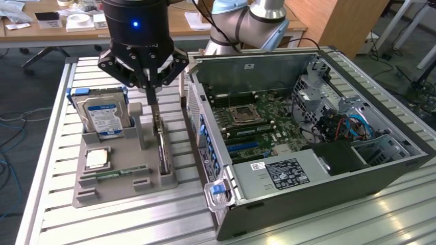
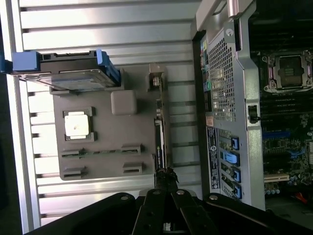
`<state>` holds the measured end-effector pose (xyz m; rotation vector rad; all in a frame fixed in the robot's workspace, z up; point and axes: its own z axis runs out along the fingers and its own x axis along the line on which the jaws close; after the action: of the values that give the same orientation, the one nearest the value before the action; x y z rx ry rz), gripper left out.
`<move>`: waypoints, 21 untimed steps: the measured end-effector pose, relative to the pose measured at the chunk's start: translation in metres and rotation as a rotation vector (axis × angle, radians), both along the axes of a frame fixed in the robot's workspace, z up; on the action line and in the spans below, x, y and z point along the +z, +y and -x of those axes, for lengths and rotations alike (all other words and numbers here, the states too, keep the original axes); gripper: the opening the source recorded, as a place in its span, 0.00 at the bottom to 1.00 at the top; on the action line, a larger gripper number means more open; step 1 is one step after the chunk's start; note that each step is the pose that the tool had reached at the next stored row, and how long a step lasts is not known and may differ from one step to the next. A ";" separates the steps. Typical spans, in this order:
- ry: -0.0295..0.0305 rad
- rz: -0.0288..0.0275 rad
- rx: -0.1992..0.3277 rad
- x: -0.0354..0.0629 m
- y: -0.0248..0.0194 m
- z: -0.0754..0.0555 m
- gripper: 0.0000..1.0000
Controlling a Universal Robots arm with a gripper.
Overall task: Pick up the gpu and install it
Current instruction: 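Reach for the gpu, then pick up the gpu and move the gpu toward the slot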
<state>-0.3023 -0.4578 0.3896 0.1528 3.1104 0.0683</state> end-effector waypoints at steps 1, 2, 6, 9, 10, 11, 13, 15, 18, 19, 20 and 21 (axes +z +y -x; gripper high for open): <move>0.0000 0.0000 0.000 0.0000 0.0018 0.000 0.11; 0.0000 -0.0001 0.000 -0.0001 0.0041 0.000 0.11; -0.0001 -0.0001 0.000 -0.0002 0.0074 0.000 0.11; 0.0000 -0.0001 0.000 -0.0002 0.0074 0.000 0.11; 0.0000 0.0000 0.000 -0.0002 0.0074 0.000 0.11; 0.0001 0.0000 0.000 -0.0002 0.0074 0.000 0.11; 0.0000 0.0000 0.000 -0.0002 0.0074 0.000 0.11; 0.0001 -0.0001 0.000 -0.0002 0.0074 0.000 0.11; 0.0000 -0.0001 0.000 -0.0002 0.0074 0.000 0.11; 0.0000 -0.0001 0.000 -0.0002 0.0074 0.000 0.11; 0.0000 0.0000 0.000 -0.0002 0.0074 0.000 0.11; 0.0001 -0.0001 0.000 -0.0002 0.0074 0.000 0.11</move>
<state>-0.3023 -0.4504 0.3894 0.1527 3.1104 0.0684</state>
